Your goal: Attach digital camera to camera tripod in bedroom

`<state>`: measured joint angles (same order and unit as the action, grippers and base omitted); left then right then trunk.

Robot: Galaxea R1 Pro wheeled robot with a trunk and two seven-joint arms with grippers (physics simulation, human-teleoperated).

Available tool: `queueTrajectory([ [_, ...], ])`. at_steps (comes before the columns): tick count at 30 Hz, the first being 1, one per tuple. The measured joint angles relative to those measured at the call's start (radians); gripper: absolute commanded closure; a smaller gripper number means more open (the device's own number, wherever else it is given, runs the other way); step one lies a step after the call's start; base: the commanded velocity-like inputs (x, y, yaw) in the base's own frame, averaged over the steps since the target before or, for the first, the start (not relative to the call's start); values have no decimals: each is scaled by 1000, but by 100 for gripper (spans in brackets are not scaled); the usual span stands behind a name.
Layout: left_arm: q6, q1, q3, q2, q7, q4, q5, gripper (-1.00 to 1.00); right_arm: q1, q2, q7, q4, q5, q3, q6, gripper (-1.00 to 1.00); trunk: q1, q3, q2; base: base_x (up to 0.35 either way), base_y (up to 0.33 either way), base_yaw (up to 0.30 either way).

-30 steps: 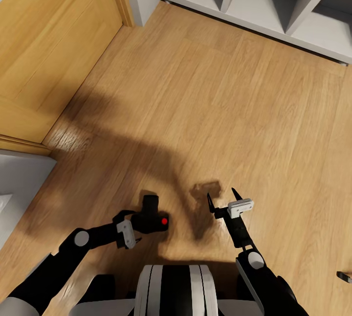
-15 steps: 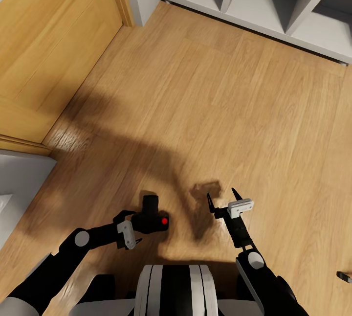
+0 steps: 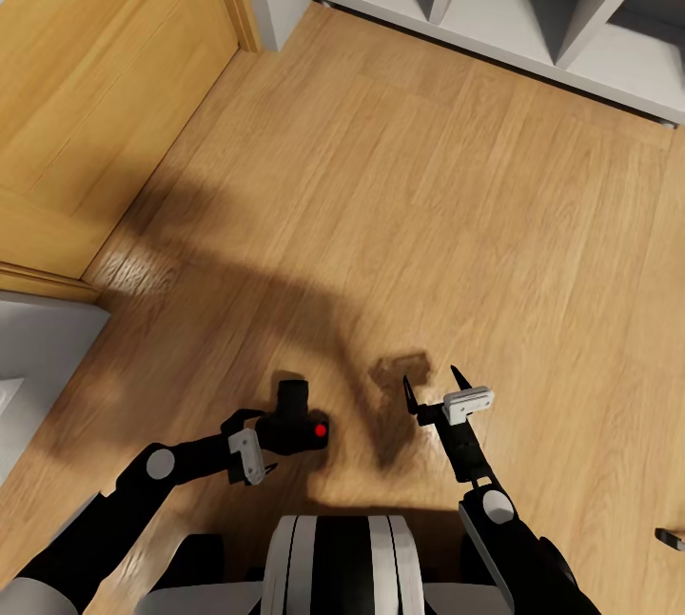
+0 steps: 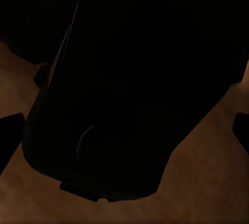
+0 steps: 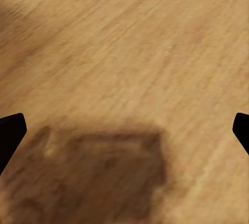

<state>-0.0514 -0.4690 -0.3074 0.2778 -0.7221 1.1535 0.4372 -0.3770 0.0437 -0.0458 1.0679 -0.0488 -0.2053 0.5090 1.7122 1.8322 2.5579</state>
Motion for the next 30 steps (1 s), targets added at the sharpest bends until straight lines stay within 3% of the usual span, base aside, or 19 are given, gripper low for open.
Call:
queueTrajectory([
  [30, 0, -5, 2, -5, 6, -4, 0, -100, 0, 0, 0, 0, 0, 0, 0, -100, 0, 0, 0, 0, 0, 0],
])
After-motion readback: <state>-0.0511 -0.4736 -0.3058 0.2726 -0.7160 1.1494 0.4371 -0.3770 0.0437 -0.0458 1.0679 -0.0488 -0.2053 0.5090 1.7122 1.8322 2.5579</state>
